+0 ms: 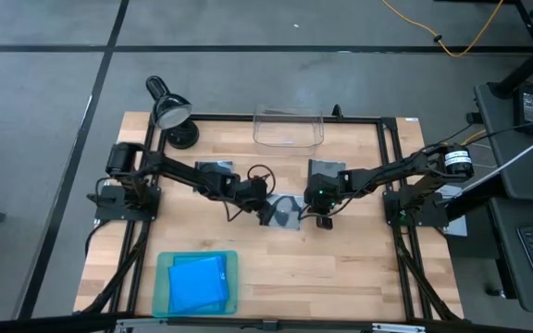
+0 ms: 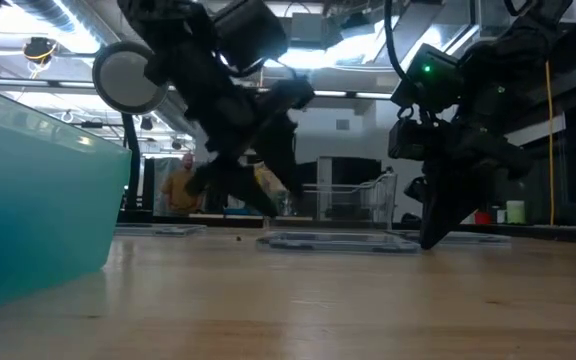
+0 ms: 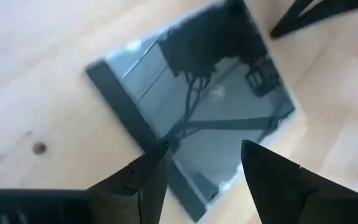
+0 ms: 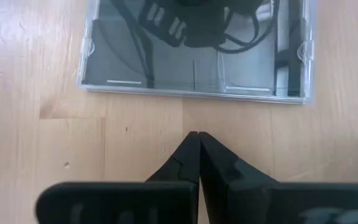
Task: Pick & place jewel cases by type
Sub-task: Put the bottom black CD case into the transparent bin
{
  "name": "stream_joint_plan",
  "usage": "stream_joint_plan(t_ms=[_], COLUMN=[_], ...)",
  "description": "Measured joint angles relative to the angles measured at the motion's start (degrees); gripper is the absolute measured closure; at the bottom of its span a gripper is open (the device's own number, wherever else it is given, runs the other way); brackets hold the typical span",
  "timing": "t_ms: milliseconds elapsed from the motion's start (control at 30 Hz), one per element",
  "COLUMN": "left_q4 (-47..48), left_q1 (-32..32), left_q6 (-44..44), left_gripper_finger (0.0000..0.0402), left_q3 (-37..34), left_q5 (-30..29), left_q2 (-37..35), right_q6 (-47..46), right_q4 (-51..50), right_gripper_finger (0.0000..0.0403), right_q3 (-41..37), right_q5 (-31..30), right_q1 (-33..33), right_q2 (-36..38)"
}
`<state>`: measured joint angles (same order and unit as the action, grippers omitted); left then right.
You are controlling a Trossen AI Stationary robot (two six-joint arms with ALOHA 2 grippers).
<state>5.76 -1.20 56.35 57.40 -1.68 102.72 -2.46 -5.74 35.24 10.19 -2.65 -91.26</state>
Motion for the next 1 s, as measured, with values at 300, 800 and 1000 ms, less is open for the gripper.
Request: stream_joint_plan(t_ms=[300, 800, 1000], left_q4=[5.8, -9.9, -17.3], left_q1=[-0.3, -0.6, -0.6], left_q6=[6.3, 11.5, 13.5], left_gripper_finger=[0.0203, 0.0196, 0.0195], left_q3=[-2.7, -5.5, -5.6], left_q5=[-1.4, -1.4, -1.0], left_q2=[0.0, 4.0, 6.5], right_q6=[0.0, -0.4, -1.0], right_q4=[0.0, 0.9, 0.9], right_gripper_finger=[0.0395, 0.0395, 0.0395], right_q3=[0.0, 0.0, -0.1], right_q5=[0.1, 0.2, 0.3], right_q1=[0.3, 0.6, 0.7], right_q2=[0.0, 0.0, 0.0])
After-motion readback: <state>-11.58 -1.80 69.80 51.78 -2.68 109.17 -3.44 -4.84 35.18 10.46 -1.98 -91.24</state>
